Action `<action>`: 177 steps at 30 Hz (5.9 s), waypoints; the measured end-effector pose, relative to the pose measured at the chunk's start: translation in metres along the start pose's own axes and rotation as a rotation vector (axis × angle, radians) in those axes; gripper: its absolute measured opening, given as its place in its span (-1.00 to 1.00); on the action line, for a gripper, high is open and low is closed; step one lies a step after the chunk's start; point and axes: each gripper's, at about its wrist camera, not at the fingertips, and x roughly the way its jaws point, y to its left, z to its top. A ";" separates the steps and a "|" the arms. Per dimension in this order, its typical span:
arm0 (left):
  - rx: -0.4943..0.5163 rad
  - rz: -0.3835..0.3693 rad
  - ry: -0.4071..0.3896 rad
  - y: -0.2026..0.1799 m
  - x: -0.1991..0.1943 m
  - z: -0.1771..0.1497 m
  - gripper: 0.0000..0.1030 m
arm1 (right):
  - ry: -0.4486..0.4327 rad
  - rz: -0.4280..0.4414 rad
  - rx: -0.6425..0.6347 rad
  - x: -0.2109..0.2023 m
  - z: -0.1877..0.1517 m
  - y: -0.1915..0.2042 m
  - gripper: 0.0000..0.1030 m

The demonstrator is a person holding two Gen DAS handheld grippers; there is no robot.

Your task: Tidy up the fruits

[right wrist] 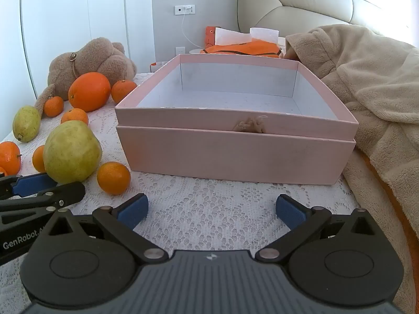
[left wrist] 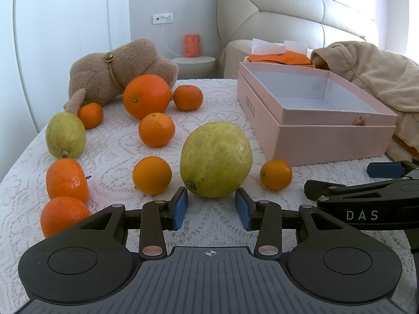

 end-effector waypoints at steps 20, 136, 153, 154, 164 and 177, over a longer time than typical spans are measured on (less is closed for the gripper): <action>0.001 0.001 0.000 0.000 0.000 0.000 -0.12 | 0.000 0.000 0.000 0.000 0.000 0.000 1.00; -0.092 -0.157 0.050 0.071 -0.050 -0.013 -0.02 | -0.043 0.208 -0.093 -0.026 0.012 0.062 -0.09; 0.004 -0.243 0.060 0.027 -0.053 -0.003 -0.02 | 0.031 0.054 0.047 -0.057 0.011 0.006 -0.46; 0.011 -0.257 0.057 0.022 -0.053 0.001 -0.02 | 0.032 0.026 0.071 -0.060 0.011 -0.004 -0.46; 0.007 -0.424 -0.051 -0.031 -0.030 0.102 -0.01 | -0.050 -0.069 0.153 -0.088 0.019 -0.046 -0.46; -0.100 -0.445 -0.122 -0.036 0.021 0.130 -0.02 | -0.081 -0.071 0.133 -0.095 0.018 -0.045 -0.46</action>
